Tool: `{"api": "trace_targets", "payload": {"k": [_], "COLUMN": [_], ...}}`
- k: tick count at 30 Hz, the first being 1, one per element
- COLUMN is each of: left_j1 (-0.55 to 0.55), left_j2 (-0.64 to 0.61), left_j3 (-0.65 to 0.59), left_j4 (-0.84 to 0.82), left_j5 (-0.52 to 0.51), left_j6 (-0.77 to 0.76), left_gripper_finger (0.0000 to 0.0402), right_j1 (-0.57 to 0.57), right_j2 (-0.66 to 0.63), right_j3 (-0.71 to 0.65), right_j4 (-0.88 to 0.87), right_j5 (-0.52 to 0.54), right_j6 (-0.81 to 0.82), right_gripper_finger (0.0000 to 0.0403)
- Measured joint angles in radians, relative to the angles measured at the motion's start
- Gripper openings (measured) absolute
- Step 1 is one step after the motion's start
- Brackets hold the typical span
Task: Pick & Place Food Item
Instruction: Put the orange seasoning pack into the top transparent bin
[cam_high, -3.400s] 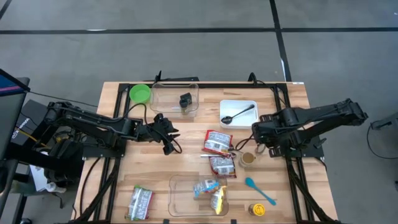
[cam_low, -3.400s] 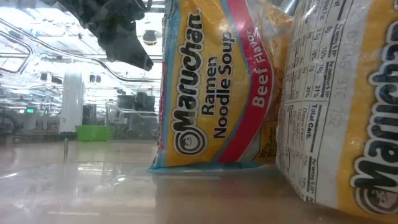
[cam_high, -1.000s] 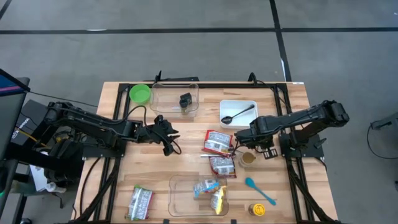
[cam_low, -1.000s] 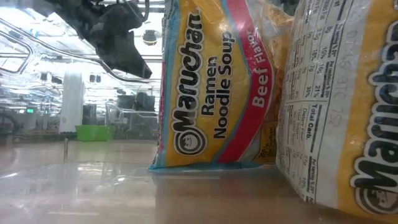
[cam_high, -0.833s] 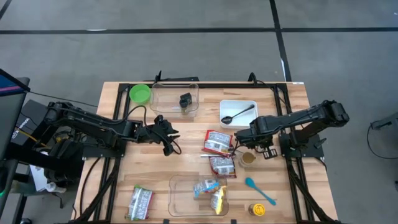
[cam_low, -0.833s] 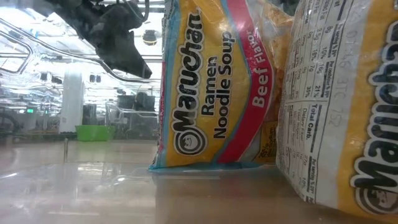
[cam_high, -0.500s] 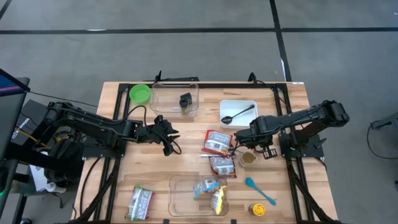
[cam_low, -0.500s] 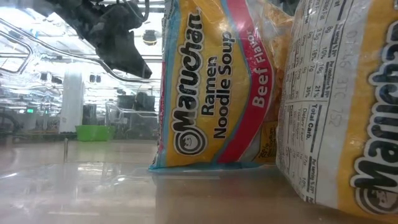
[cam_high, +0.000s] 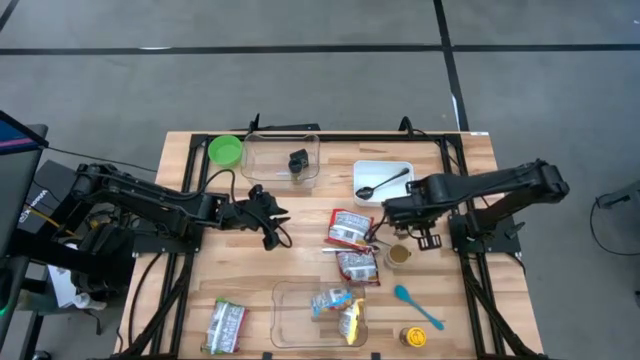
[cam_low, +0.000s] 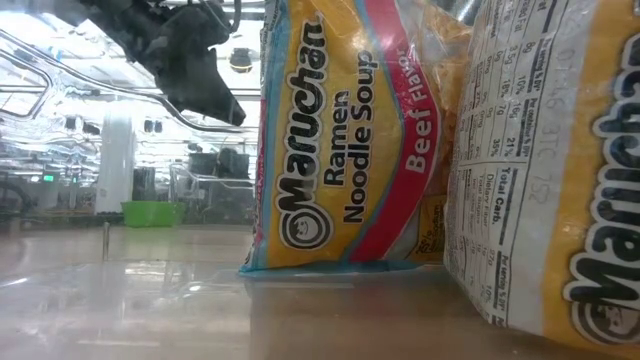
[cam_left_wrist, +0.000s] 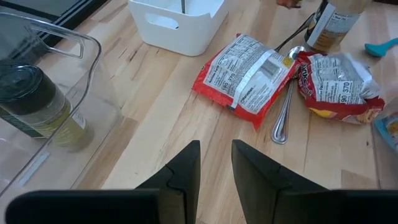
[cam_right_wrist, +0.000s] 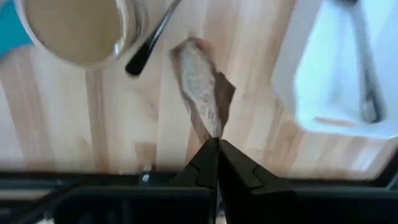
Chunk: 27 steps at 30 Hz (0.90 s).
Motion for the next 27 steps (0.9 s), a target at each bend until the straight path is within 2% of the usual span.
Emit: {"api": "trace_targets", "payload": {"k": [7,12,17,27], "left_j1": [0.000,0.000,0.000,0.000], "left_j2": [0.000,0.000,0.000,0.000], "left_j3": [0.000,0.000,0.000,0.000], "left_j4": [0.061,0.114,0.167,0.282], "left_j5": [0.000,0.000,0.000,0.000], "left_j6": [0.054,0.098,0.149,0.217], "left_gripper_finger": [0.0085,0.0085,0.0085,0.0085], "right_j1": [0.002,0.002,0.002,0.002], "right_j2": [-0.015,-0.015,-0.014,0.050], "right_j3": [0.139,0.200,0.207,0.207], "right_j4": [0.044,0.179,0.306,0.449], "right_j5": [0.088,0.117,0.117,0.117], "right_j6": [0.000,-0.018,-0.061,-0.061], "right_gripper_finger": [0.0000,0.0000,0.0000,0.0000]}}
